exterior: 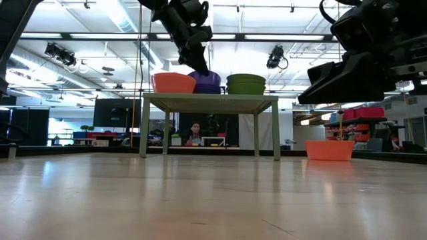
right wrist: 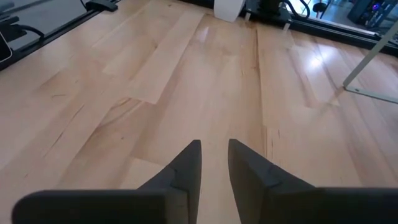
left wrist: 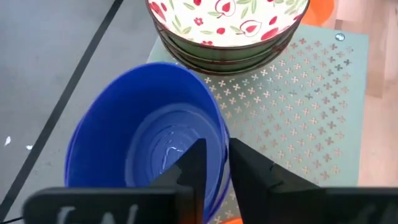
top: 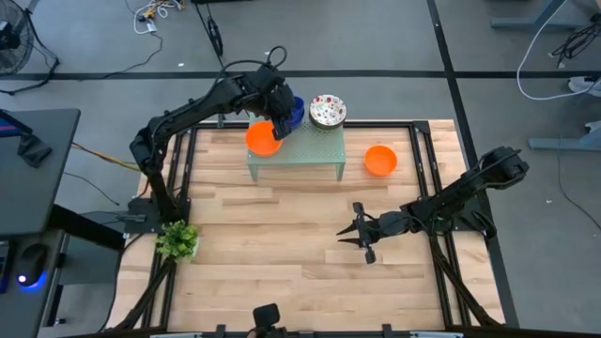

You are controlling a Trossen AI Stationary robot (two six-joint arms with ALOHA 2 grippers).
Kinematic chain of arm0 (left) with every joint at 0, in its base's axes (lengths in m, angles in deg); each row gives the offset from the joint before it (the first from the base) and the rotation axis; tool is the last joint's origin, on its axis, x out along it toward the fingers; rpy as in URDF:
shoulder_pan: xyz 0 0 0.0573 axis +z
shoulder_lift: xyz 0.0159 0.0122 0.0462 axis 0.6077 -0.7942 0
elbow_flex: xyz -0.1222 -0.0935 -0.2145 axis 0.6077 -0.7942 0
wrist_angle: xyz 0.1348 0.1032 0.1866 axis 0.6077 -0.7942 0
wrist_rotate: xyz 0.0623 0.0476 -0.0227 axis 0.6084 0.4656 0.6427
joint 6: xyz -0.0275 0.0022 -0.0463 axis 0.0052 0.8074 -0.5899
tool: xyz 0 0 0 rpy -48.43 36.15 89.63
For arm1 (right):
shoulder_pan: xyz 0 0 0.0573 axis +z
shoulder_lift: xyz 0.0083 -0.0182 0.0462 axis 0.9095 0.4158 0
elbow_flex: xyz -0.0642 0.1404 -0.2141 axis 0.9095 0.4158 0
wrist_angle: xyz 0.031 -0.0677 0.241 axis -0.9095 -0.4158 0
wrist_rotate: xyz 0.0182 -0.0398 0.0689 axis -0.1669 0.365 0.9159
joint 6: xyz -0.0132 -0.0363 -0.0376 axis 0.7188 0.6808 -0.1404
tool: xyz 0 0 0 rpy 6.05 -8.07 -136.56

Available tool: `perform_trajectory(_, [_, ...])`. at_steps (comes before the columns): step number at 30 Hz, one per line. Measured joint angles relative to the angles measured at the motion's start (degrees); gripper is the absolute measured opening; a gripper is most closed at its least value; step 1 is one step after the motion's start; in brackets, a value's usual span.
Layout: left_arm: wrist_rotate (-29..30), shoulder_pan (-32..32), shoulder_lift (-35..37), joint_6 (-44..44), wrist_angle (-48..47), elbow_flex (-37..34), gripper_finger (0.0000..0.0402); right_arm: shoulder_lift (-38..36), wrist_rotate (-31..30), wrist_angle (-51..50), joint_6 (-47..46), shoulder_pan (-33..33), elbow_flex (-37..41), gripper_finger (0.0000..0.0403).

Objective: Pick & Place Mini bowls
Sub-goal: Stack the blue bowl on the blue bowls on the shelf, then stack the orange bowl on the orange bowls on the shelf

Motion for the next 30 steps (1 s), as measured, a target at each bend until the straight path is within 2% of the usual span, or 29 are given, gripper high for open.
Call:
perform_trajectory(5, [-1.1,0.0,0.0,-0.1,0.1,0.0,0.0112,0.0,0.0,-0.3,0.0,0.0,0.0,0.0082])
perform_trajectory(9, [-4.4,0.0,0.0,-0.9,0.1,0.0,0.0144,0.0,0.0,-0.3,0.0,0.0,0.0,0.0082])
perform_trajectory(13, [-6.8,0.0,0.0,-1.4,0.1,0.0,0.0155,0.0,0.0,-0.4,0.0,0.0,0.0,0.0082])
perform_trajectory(25, [-8.2,-0.1,-0.1,-0.9,-0.7,0.0,0.0037,0.0,0.0,-0.8,0.0,0.0,0.0,0.0082])
perform_trajectory(30, [-7.5,-0.7,-1.0,0.6,-0.1,0.0,0.0017,0.0,0.0,-1.1,0.0,0.0,0.0,0.0082])
